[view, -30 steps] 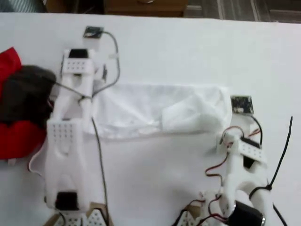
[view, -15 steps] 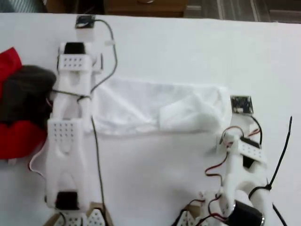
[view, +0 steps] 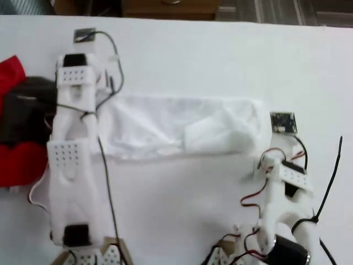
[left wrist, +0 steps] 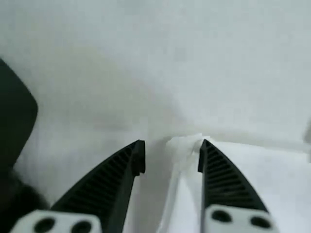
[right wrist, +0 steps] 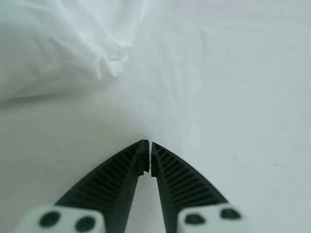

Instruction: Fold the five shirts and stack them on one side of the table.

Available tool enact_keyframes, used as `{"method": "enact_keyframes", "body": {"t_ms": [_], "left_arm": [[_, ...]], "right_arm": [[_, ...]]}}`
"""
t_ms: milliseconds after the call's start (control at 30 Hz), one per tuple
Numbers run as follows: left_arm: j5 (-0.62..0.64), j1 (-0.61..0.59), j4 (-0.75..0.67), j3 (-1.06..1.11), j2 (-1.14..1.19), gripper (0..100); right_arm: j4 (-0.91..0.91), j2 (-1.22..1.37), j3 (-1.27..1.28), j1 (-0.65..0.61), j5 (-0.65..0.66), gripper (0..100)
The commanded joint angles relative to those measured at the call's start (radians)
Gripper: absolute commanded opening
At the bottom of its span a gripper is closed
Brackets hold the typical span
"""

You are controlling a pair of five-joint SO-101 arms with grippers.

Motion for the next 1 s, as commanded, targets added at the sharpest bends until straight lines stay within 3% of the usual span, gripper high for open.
{"method": "enact_keyframes", "body": {"t_ms": [0,233,500,967], "left_arm": [[-0.012,-0.029,0.094,-0.081,-0.021,21],[-0.144,-0.006,0.267,-0.091,-0.018,21],[-0.239,0.003,0.27,-0.033,-0.003,21],[-0.242,0.023,0.25,0.019,0.112,21]], "right_arm": [[-0.018,-0.033,-0.005,0.001,-0.003,2.5],[-0.018,-0.033,-0.005,0.001,-0.003,2.5],[-0.018,-0.033,-0.005,0.001,-0.003,2.5],[-0.018,-0.033,-0.005,0.001,-0.002,2.4]]}}
